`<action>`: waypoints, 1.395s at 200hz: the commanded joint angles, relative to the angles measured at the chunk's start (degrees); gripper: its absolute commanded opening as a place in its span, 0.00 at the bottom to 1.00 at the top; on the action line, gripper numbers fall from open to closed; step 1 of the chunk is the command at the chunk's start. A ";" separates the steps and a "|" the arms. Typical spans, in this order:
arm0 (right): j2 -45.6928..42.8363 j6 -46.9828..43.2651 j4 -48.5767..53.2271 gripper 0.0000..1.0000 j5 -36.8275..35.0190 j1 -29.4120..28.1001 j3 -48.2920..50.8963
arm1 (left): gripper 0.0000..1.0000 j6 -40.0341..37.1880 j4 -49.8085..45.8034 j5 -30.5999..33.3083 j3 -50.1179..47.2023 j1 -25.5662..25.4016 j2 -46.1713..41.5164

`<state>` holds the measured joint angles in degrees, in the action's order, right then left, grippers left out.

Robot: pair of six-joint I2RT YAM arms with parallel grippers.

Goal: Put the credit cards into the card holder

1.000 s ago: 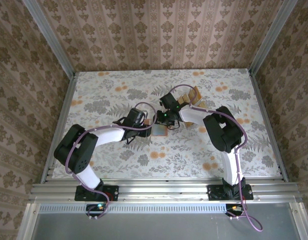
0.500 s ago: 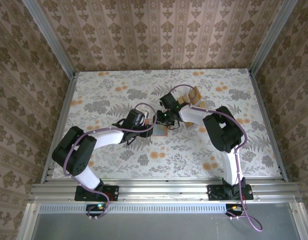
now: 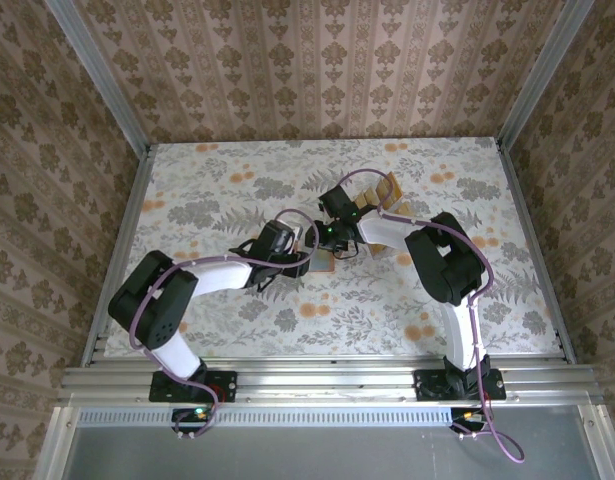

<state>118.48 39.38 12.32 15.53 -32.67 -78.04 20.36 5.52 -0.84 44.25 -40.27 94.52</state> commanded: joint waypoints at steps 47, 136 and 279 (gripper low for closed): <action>0.97 0.88 1.00 0.34 1.08 -0.29 -0.41 | 0.54 -2.07 -2.64 6.05 1.35 -1.25 2.43; -4.27 0.97 1.66 0.42 0.83 1.85 0.54 | 0.53 -1.75 -2.60 6.64 1.10 -1.23 3.33; -3.39 2.89 -1.91 0.44 2.61 1.99 4.06 | 0.53 -1.31 -1.68 6.38 0.33 -1.36 3.11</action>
<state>114.15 41.21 11.25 16.97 -30.26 -74.28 19.40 5.23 4.56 45.04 -41.28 96.71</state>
